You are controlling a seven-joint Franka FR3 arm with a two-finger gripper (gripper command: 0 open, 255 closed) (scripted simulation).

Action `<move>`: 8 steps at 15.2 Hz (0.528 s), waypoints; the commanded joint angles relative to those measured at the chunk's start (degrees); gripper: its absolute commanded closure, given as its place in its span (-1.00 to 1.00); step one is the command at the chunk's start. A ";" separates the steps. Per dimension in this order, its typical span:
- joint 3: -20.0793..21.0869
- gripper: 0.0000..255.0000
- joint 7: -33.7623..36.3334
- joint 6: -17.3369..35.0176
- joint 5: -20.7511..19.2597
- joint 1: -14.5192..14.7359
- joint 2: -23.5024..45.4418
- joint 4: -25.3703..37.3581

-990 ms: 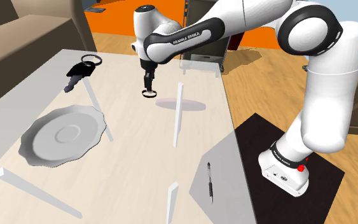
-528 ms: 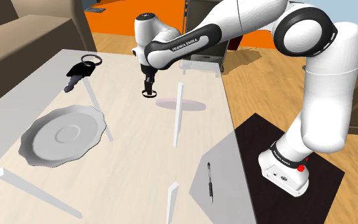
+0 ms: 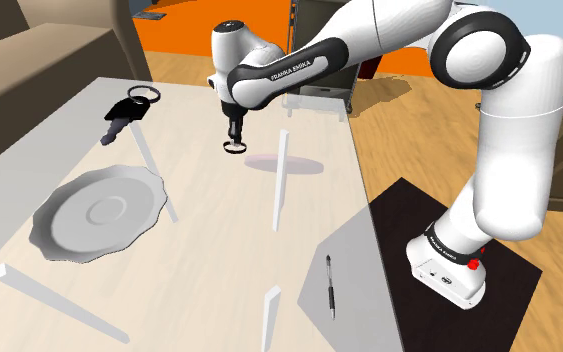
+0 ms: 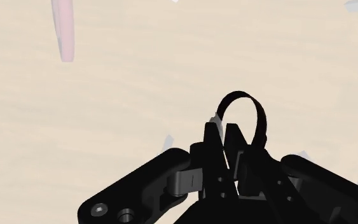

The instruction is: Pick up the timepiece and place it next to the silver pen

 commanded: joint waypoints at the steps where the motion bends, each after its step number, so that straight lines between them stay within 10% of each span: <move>1: 0.00 1.00 0.00 0.00 0.00 0.00 0.00 0.00; 8: 0.11 1.00 -0.23 -1.22 0.23 -0.04 -0.62 0.62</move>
